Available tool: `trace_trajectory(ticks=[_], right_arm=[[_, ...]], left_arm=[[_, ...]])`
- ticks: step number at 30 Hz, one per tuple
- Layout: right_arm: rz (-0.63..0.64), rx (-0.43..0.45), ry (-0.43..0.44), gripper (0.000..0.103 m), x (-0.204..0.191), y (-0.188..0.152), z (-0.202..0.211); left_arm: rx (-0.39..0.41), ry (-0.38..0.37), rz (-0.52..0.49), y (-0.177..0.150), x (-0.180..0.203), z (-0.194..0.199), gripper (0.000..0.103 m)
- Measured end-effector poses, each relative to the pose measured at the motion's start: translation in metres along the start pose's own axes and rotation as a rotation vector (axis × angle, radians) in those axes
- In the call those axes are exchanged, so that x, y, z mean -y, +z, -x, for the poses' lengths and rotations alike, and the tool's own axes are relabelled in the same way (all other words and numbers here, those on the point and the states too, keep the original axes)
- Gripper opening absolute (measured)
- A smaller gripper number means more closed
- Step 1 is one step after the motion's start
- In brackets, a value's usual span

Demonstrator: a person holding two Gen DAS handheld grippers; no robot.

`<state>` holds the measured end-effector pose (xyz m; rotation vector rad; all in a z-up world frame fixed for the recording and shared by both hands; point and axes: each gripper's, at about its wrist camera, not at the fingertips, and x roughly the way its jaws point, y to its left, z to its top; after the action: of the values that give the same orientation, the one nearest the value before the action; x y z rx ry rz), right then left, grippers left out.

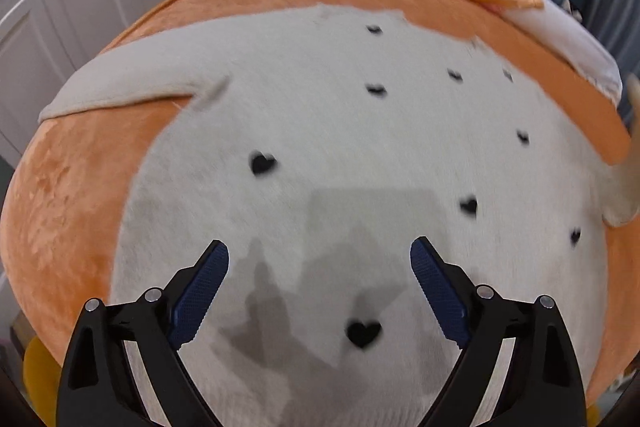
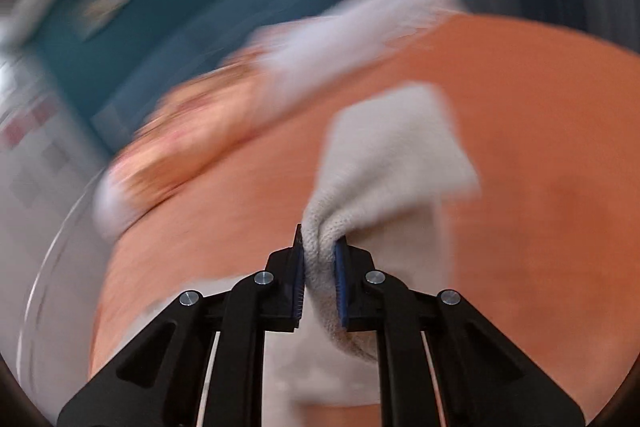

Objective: Fold small clothes
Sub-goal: 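Grasp the sweater sleeve cuff with the right gripper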

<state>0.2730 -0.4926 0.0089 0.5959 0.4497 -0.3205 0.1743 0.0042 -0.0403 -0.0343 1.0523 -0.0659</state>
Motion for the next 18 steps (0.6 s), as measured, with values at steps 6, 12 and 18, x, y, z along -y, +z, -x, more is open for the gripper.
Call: trace_trajectory(ticks=[6,12,18], right_arm=[[0.396,-0.248,0.29,0.017,-0.204,-0.13,-0.056],[0.519,-0.485,0.21,0.027,-0.227,-0.238,-0.097],[0.363,-0.335,0.086,0.052,-0.144,-0.2,-0.034]], left_arm=[[0.055,-0.024,0.048,0.026,-0.022,0.006,0.091],[-0.002,-0.167,0.184,0.06,-0.045,-0.031,0.091],[-0.005,-0.278,0.248,0.092,-0.027,-0.066,0.091]])
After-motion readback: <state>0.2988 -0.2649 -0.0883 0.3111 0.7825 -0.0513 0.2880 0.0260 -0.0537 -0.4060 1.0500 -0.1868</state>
